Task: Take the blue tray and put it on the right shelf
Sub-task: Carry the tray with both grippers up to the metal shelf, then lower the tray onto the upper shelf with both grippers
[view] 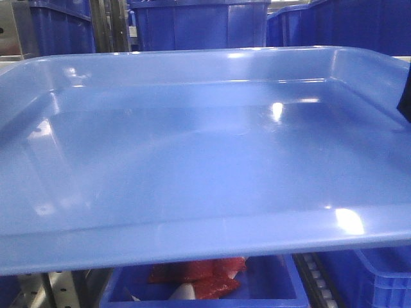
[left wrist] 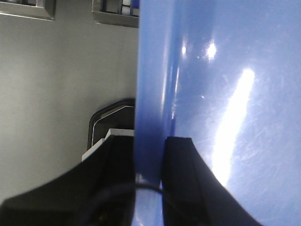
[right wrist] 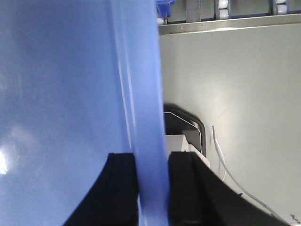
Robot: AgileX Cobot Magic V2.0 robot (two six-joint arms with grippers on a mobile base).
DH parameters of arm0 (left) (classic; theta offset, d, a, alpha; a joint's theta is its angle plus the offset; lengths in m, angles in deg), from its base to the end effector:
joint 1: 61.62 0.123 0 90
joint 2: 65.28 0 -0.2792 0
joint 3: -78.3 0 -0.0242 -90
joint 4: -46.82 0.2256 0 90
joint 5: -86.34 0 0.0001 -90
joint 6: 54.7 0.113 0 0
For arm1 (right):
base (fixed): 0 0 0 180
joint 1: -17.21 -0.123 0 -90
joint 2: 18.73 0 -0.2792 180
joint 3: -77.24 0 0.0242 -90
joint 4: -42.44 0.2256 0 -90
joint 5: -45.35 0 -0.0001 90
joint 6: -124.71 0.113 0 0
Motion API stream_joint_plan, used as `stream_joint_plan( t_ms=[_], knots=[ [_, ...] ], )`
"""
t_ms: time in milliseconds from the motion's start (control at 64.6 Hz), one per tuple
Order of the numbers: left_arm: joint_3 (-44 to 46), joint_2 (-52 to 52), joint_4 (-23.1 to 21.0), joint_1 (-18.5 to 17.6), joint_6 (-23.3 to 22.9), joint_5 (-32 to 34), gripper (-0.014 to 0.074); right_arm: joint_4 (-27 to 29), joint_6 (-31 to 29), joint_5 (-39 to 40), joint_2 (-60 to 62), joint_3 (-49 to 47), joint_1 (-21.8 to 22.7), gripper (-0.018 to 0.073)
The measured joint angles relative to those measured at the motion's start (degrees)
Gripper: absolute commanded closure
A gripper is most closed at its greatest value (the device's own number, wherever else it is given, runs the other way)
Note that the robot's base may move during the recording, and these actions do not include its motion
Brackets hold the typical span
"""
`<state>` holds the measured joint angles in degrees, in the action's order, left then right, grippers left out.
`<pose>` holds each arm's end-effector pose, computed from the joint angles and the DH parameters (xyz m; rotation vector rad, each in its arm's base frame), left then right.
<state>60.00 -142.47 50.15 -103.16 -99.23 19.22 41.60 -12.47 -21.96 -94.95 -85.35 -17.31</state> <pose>0.1527 -0.1272 0.2901 -0.0542 2.8710 -0.2398 0.1632 0.1104 0.2972 0.2021 2.8521 0.2838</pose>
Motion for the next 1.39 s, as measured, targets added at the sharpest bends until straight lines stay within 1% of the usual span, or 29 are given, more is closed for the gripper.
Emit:
stream_joint_plan(
  t_ms=[217,402,511,604,712,789,929,1022,1192,1393],
  knots=[
    [0.0,0.0,0.39,0.0,-0.12,0.14,0.0596,0.0,0.0,0.1,0.0,0.0,0.0,0.0379],
    [0.84,0.0,3.7,0.0,-0.02,2.53,0.0596,-0.23,-0.83,0.53,0.0,-1.24,0.0,0.0379],
    [3.43,0.0,6.16,0.0,0.22,3.58,0.0596,-1.28,-1.59,0.32,0.0,-4.6,0.46,0.0379],
    [6.18,-0.27,7.24,0.41,1.59,5.0,0.0595,-2.15,-2.46,-0.35,-0.43,-8.39,2.15,0.0379],
    [10.03,-1.84,7.75,2.41,3.77,6.54,0.0593,-2.55,-4.84,-0.83,-2.75,-13.63,4.48,0.0379],
    [14.3,-4.68,7.87,5.21,6.57,8.1,0.0593,-2.9,-7.48,-0.86,-6.17,-18.48,6.25,0.0379],
    [22.53,-11.06,7.49,9.96,12.0,10.09,0.0593,-3.58,-10.28,-0.12,-13.09,-27.38,8.46,0.0379],
    [27.94,-14.97,7.77,11.81,14.2,11.4,0.0593,-4.45,-11.61,0.17,-17.84,-33.31,9.75,0.0379],
    [37.38,-22.81,9.42,14.15,15.51,12.36,0.0593,-6.55,-13.89,0.17,-26.37,-43.84,10.9,0.0379],
    [44.03,-29.71,10.81,16.19,17.08,14.09,0.0593,-8.19,-14.28,0.17,-34.88,-53.04,11.37,0.0379]
  ],
)
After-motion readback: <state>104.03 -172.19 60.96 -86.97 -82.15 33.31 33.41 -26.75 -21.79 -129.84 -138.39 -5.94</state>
